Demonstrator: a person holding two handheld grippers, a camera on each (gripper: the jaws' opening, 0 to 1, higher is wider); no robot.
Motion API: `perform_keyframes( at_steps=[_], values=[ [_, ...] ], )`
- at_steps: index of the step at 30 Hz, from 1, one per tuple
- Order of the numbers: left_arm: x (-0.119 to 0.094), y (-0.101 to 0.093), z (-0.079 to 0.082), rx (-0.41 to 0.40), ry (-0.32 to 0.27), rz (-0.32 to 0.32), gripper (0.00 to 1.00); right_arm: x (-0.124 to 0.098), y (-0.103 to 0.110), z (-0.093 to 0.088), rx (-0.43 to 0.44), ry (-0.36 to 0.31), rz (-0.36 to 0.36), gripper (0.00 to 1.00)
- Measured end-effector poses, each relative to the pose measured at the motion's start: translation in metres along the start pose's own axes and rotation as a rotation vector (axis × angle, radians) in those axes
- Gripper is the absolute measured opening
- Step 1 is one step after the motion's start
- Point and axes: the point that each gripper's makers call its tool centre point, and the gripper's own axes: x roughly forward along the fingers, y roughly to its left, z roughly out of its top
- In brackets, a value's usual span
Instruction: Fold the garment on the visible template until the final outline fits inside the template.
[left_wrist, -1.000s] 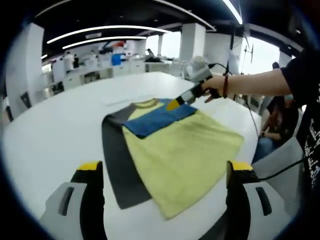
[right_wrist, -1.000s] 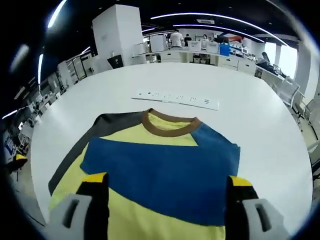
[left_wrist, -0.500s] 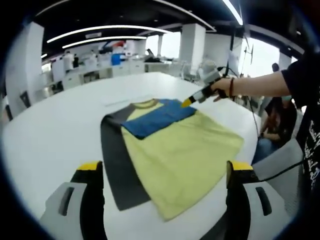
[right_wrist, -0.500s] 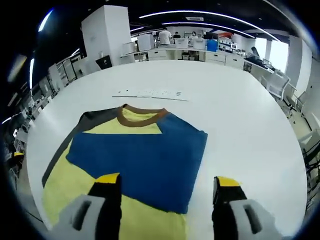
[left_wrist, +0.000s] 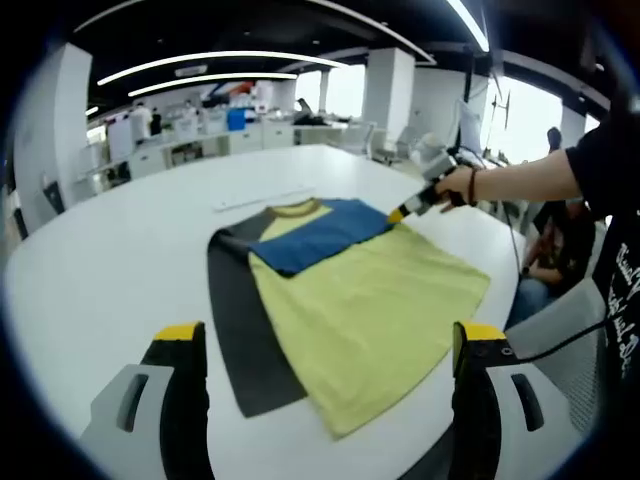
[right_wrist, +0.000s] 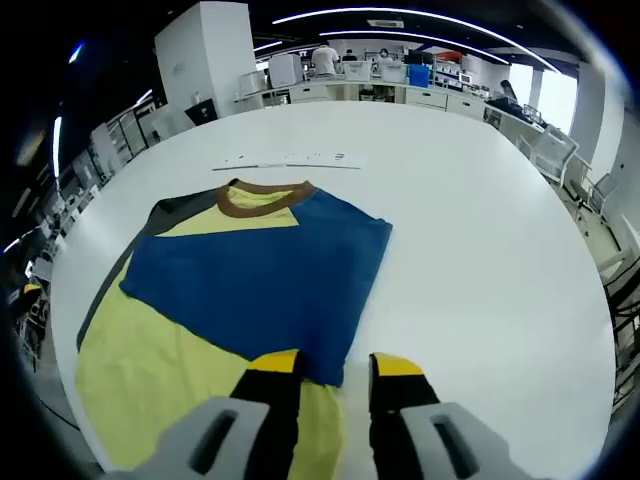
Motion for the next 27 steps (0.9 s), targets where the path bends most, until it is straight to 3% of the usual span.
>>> perform_keyframes(
  at_steps=[4, 7, 8, 15, 27],
  values=[
    [0.0, 0.002, -0.005, 0.004, 0.019, 0.009, 0.99, -0.001, 0.003, -0.004, 0.012, -0.007, 0.007, 0.15],
    [-0.001, 0.001, -0.005, 0.004, 0.02, 0.009, 0.99, 0.001, 0.009, -0.015, 0.024, 0.043, 0.014, 0.1],
    [-0.001, 0.002, -0.005, 0.001, 0.017, 0.012, 0.99, 0.001, 0.004, -0.011, 0.029, 0.015, -0.008, 0.09],
    [-0.002, 0.002, -0.004, 0.006, 0.02, 0.013, 0.99, -0.003, 0.009, -0.013, 0.046, 0.02, 0.006, 0.04],
    [-0.003, 0.007, -0.007, 0.0, 0.034, 0.02, 0.97, -0.002, 0.001, -0.013, -0.035, 0.042, 0.014, 0.02]
  ],
)
